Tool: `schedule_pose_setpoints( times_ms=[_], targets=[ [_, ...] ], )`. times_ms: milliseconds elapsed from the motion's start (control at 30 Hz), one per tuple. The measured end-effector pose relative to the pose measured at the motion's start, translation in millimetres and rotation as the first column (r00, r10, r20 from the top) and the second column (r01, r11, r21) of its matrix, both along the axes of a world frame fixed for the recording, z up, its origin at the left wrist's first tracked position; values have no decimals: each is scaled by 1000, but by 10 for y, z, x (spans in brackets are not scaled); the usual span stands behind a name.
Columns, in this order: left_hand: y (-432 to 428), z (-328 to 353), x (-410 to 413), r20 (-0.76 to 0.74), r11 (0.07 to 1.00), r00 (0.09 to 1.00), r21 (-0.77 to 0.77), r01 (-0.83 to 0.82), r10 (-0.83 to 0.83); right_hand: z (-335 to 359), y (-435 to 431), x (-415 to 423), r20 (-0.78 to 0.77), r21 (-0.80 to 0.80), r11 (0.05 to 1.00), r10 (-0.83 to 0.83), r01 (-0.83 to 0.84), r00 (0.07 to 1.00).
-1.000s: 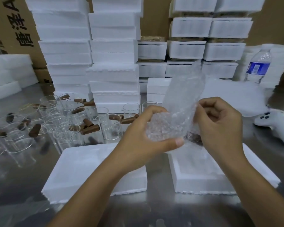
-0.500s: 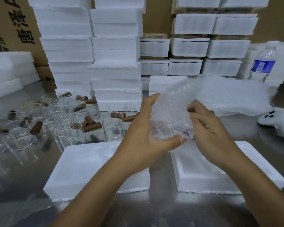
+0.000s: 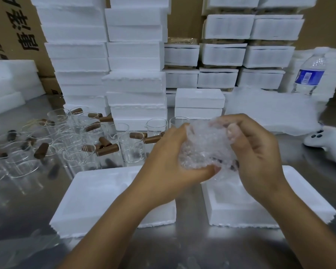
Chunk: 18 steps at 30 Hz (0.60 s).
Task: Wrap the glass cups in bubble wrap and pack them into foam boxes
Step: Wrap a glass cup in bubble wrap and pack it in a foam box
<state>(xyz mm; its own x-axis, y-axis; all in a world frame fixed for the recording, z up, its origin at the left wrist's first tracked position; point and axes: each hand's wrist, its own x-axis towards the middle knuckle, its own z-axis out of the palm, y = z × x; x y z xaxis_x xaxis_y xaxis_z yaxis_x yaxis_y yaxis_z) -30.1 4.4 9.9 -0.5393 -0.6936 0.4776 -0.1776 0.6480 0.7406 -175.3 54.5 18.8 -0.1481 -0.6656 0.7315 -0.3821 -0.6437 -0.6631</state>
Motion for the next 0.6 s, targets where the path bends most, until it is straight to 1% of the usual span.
schedule_pose_setpoints(
  times_ms=[100,133,200,233,267,300,367,433,533,600],
  targets=[
    [-8,-5,2,-81,1000,997,28,-6,8,-20,24,20,-90,9,999,40,-40,995],
    [-11,-8,5,-90,999,996,37,-12,15,-24,27,27,-139,8,1000,11,-10,990],
    [-12,-17,9,-65,999,997,15,-37,38,-33,17,36,-225,-16,994,-112,111,968],
    [-10,-22,9,-50,999,997,-9,-52,51,-36,6,35,-232,-24,986,-168,167,958],
    [-4,-22,9,-41,997,997,-34,-63,62,-34,-6,29,-203,-1,980,-195,199,960],
    [1,-19,9,-33,996,997,-61,-70,68,-30,-19,21,-140,61,977,-194,203,971],
    [12,-16,9,-12,988,997,-135,-72,71,-17,-47,-10,18,213,964,-166,158,986],
    [13,-18,15,1,973,998,-222,-62,64,-2,-61,-52,120,294,949,-159,118,980],
    [9,-43,22,3,949,999,-314,-29,32,34,-31,-80,179,290,955,-126,70,976],
    [15,-51,12,22,934,999,-357,-24,34,38,-22,-72,117,252,963,-133,100,984]
  ],
)
